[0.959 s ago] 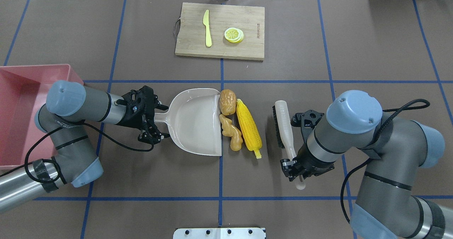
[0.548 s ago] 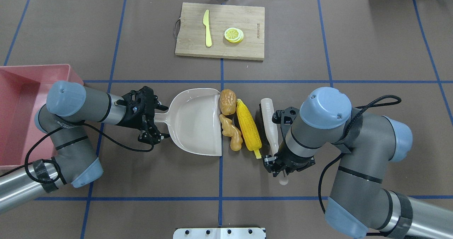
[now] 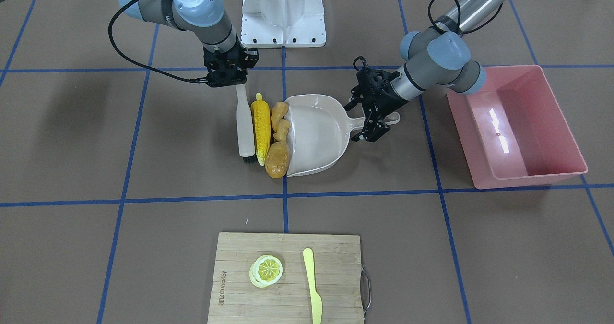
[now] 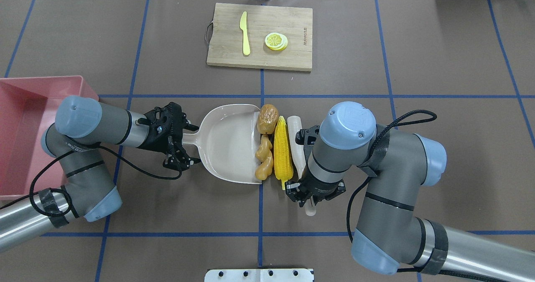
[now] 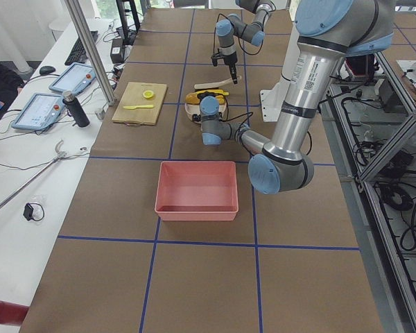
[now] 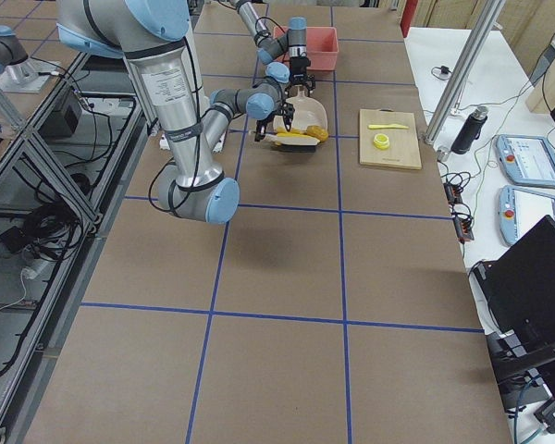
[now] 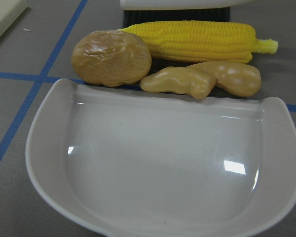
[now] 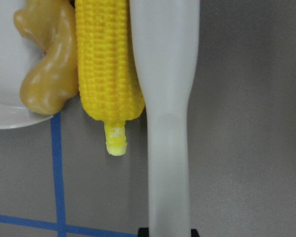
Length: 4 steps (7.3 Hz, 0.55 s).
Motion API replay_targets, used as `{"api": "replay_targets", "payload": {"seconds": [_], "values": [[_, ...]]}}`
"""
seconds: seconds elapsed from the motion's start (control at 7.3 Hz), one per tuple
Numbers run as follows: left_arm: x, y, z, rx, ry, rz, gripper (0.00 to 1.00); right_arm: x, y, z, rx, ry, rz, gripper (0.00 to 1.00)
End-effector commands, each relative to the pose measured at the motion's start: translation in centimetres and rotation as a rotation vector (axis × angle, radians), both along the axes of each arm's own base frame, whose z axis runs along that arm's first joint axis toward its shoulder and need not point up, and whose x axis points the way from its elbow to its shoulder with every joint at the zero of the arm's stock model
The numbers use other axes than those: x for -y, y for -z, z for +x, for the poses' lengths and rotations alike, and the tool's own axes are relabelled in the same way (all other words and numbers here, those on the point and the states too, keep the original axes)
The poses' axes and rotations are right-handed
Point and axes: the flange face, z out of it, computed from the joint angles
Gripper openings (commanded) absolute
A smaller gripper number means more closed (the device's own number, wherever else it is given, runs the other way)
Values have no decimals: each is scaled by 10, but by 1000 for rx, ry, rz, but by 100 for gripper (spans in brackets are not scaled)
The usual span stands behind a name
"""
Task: Sweep and dump trash into bin
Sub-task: 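Sweep the corn, potato and ginger into the dustpan with the right gripper's brush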
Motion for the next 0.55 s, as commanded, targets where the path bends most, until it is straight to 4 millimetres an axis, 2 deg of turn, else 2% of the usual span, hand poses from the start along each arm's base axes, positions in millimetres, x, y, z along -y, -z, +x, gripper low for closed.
{"api": "replay_targets", "payload": {"seconds": [0.0,0.14,0.41], "values": [[1,0,0,2,11,1,98,-1,12,-6,13,2,6,0],[0,-1,1,4,8,0,98,-6,20,-14,23,14,10,0],[0,0,1,2,8,1,98,1,51,-45,24,-6,-18,0]]}}
